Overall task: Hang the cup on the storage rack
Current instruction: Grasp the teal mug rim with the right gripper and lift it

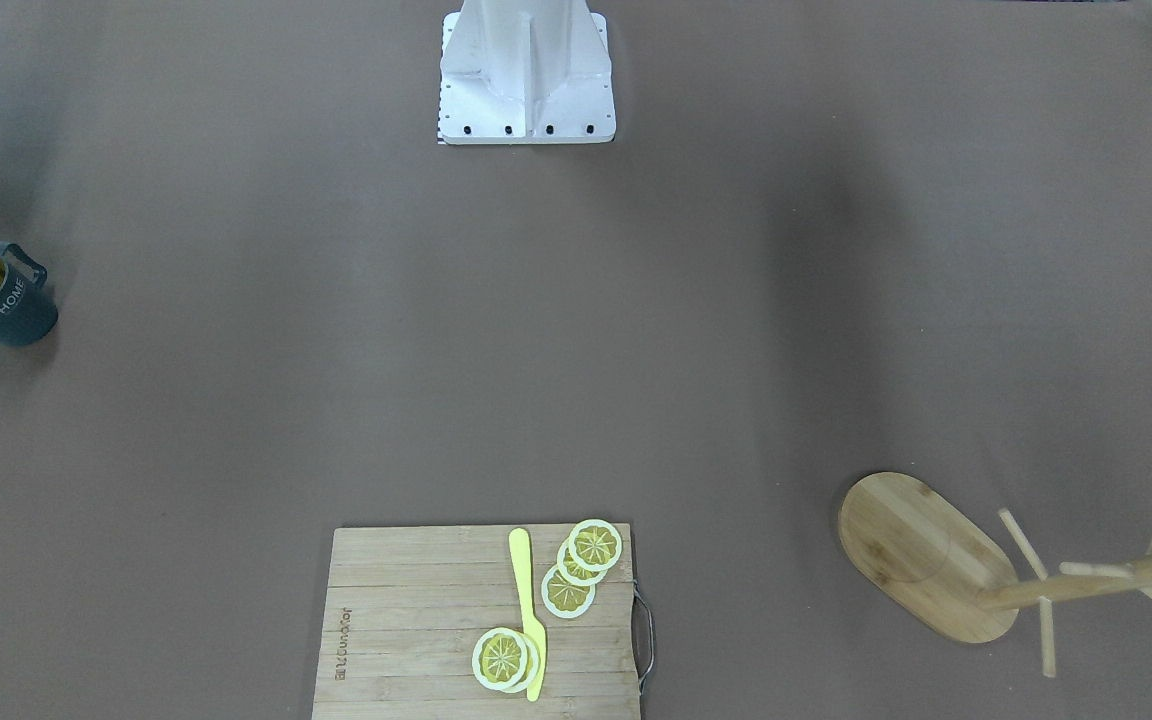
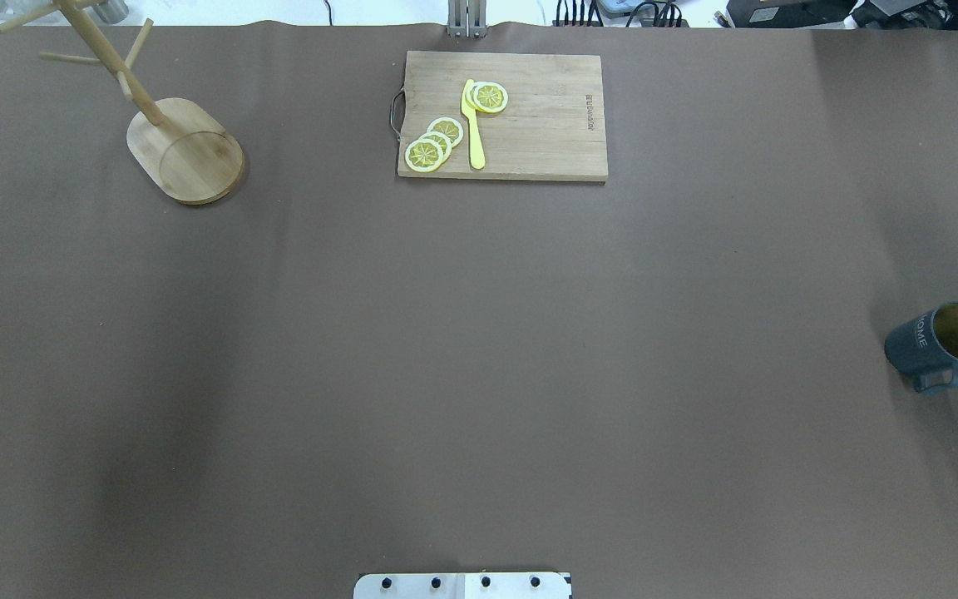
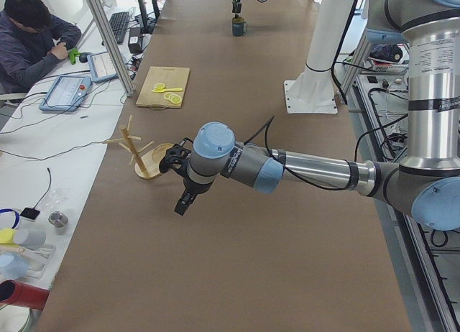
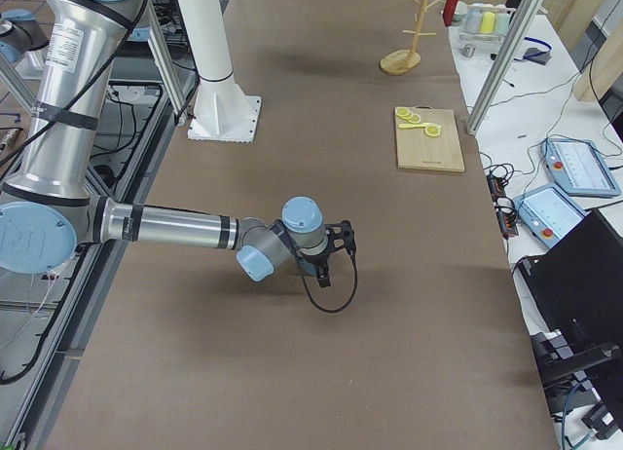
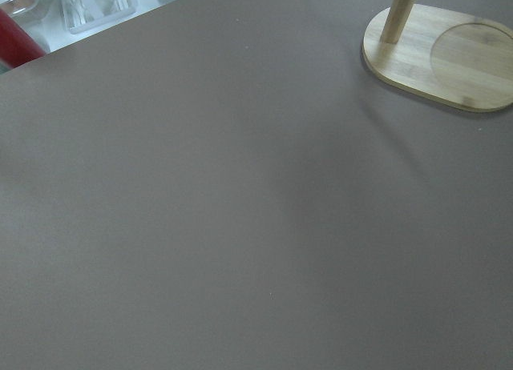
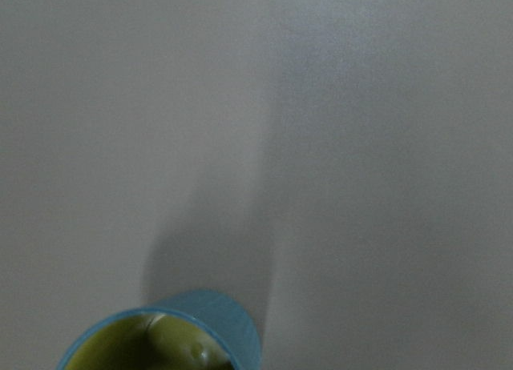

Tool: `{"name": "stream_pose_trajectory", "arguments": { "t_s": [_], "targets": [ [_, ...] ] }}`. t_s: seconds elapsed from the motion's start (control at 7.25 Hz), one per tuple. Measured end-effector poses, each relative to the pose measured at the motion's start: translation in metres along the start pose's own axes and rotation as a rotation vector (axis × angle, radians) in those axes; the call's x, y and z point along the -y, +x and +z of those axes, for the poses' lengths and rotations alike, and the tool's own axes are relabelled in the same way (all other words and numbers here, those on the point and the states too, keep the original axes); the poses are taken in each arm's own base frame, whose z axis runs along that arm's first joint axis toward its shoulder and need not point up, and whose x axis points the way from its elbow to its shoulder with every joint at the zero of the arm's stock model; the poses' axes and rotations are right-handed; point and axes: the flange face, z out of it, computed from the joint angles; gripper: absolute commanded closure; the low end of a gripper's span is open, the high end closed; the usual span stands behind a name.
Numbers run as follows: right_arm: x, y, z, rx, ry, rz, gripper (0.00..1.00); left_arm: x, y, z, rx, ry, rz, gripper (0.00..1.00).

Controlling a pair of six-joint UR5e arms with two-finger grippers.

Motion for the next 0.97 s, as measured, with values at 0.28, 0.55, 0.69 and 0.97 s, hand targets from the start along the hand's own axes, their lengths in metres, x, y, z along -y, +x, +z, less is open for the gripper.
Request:
{"name": "stream_pose_trajectory", "arguments": {
  "t_s": [0.28, 0.55, 0.69, 0.97],
  "targets": [
    [0.003, -0.003, 0.002, -0.012, 0.009, -0.011, 0.84, 0.000, 0.000, 0.000, 0.000, 0.001, 0.000, 0.01],
    [0.010, -0.010, 0.004, -0.005, 0.015, -0.013, 0.96, -0.001, -0.001, 0.001, 0.000, -0.002, -0.001, 0.01],
    [0.014, -0.013, 0.004, 0.000, 0.018, -0.014, 1.00, -0.001, -0.002, 0.002, -0.001, -0.004, -0.003, 0.01],
    [0.018, -0.017, 0.003, 0.005, 0.025, -0.019, 1.00, -0.001, -0.002, 0.002, -0.001, -0.005, -0.003, 0.01]
  ]
}}
